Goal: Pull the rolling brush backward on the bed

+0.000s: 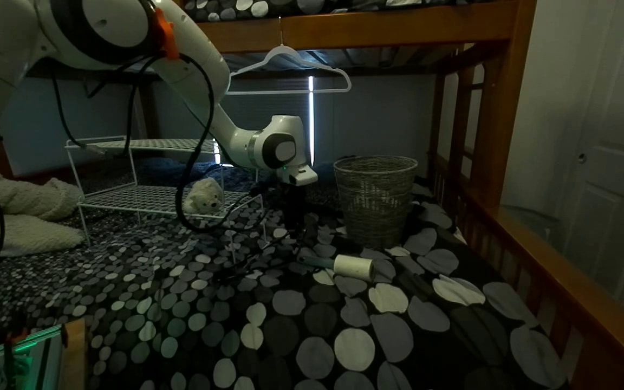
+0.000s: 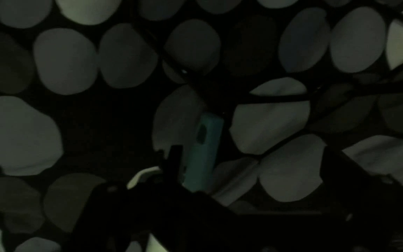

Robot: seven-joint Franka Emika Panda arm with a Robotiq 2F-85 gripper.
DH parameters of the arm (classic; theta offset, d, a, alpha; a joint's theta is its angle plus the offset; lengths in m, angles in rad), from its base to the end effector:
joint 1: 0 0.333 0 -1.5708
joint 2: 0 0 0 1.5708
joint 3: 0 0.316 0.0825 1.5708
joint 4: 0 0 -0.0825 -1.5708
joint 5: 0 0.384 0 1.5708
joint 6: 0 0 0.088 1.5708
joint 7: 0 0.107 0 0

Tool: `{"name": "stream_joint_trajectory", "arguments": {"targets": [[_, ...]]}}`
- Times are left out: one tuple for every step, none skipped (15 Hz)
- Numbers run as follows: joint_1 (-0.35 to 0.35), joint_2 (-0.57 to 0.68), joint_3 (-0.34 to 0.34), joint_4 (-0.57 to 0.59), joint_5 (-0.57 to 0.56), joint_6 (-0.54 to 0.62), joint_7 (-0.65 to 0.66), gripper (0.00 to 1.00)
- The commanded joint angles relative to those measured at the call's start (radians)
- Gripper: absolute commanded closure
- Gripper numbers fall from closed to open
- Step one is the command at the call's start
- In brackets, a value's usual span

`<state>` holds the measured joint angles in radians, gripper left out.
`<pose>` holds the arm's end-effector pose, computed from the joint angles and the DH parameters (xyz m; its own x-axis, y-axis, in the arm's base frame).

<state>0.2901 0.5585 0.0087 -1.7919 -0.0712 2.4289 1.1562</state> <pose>0.6354 0.1950 0.2462 0.6885 -0.7215 0.0732 -0.7198 -0.6922 -0.0522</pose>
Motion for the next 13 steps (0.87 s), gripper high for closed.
{"name": "stream_joint_trajectory", "arguments": {"targets": [[-0.011,-0.141,-0.028,-0.138,0.016,-0.133,0.031,0.00],[-0.011,-0.160,-0.037,-0.147,0.004,-0.173,0.051,0.00],[-0.012,-0.182,-0.041,-0.155,-0.008,-0.217,0.066,0.00],[-0.009,-0.201,-0.048,-0.162,-0.027,-0.250,0.096,0.00],[-0.008,-0.221,-0.052,-0.165,-0.049,-0.285,0.117,0.00],[-0.003,-0.234,-0.057,-0.165,-0.080,-0.315,0.148,0.00],[0.007,-0.250,-0.067,-0.169,-0.143,-0.340,0.194,0.00],[0.013,-0.267,-0.071,-0.179,-0.222,-0.346,0.225,0.00],[-0.030,-0.214,-0.030,-0.124,-0.143,-0.330,0.163,0.00],[-0.031,-0.223,-0.027,-0.125,-0.159,-0.336,0.174,0.00],[-0.033,-0.223,-0.024,-0.122,-0.158,-0.335,0.174,0.00],[-0.034,-0.221,-0.022,-0.121,-0.158,-0.335,0.173,0.00],[-0.034,-0.218,-0.021,-0.119,-0.158,-0.335,0.173,0.00]]}}
